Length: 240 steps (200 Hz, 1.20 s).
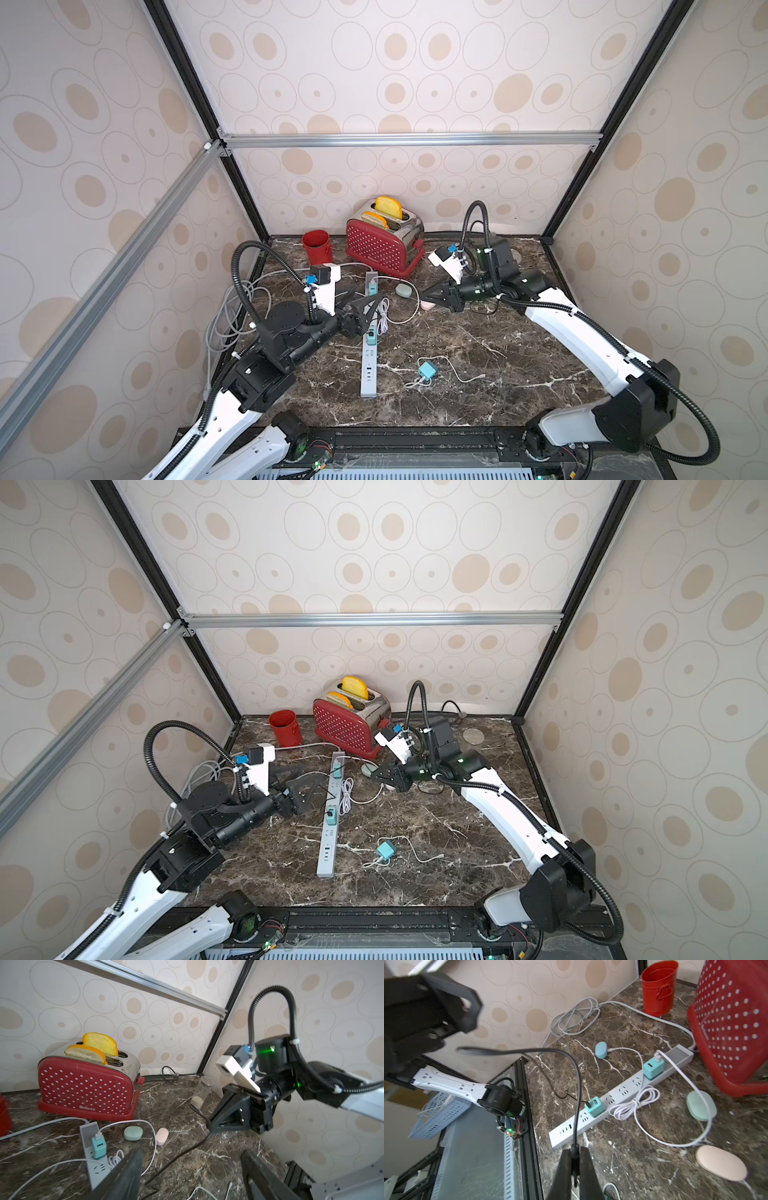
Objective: Charge the bluetooth headset
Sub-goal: Pick up the charging cable from the center of the board.
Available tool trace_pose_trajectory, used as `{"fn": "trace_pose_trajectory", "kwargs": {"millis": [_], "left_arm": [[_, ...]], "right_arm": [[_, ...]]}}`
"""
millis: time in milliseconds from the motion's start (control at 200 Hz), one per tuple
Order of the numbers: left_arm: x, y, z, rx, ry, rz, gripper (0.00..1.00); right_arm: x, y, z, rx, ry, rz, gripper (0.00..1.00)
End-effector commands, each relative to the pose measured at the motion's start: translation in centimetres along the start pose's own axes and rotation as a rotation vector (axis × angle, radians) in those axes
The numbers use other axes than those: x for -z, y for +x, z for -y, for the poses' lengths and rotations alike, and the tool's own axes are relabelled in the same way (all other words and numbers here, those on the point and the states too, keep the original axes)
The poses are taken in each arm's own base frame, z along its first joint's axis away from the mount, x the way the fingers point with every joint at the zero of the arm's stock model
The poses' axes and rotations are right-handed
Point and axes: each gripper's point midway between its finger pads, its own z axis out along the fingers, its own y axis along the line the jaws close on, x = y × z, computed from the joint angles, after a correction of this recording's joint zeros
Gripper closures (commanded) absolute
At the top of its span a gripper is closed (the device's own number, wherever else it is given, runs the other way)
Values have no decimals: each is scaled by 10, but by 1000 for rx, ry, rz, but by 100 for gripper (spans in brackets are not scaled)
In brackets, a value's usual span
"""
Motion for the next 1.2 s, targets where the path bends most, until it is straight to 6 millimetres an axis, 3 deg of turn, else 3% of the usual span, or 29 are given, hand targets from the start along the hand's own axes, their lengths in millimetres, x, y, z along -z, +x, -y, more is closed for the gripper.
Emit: {"fn": "trace_pose_trajectory", "kwargs": {"millis": [0,115,185,341,456,666,771,881,946,1197], "left_arm": [[3,15,-5,-237,-27,-143,26],[-22,21,-10,-461,-24,-245,25],[-37,22,-1,-549,47,-259,25],[-59,0,16,-588,121,-178,23],[-74,0,28,-603,196,-218,23],[-93,-26,14,-562,76,-183,29],[-102,-16,29,-554,183,-215,30],[-106,-7,45,-553,297,-238,39],[-110,-3,46,-558,317,-248,44],[-115,9,50,-613,374,-299,46]], "right_arm": [[2,17,12,48,64,-113,100],[2,16,9,126,75,-128,100],[3,16,7,173,78,-138,100],[6,13,5,275,95,-165,100],[10,2,2,340,103,-154,100],[15,-14,2,421,141,-171,100],[16,-17,0,454,142,-179,100],[15,-21,-1,494,162,-185,100],[15,-23,-5,513,154,-185,100],[17,-30,-17,567,131,-171,99]]}}
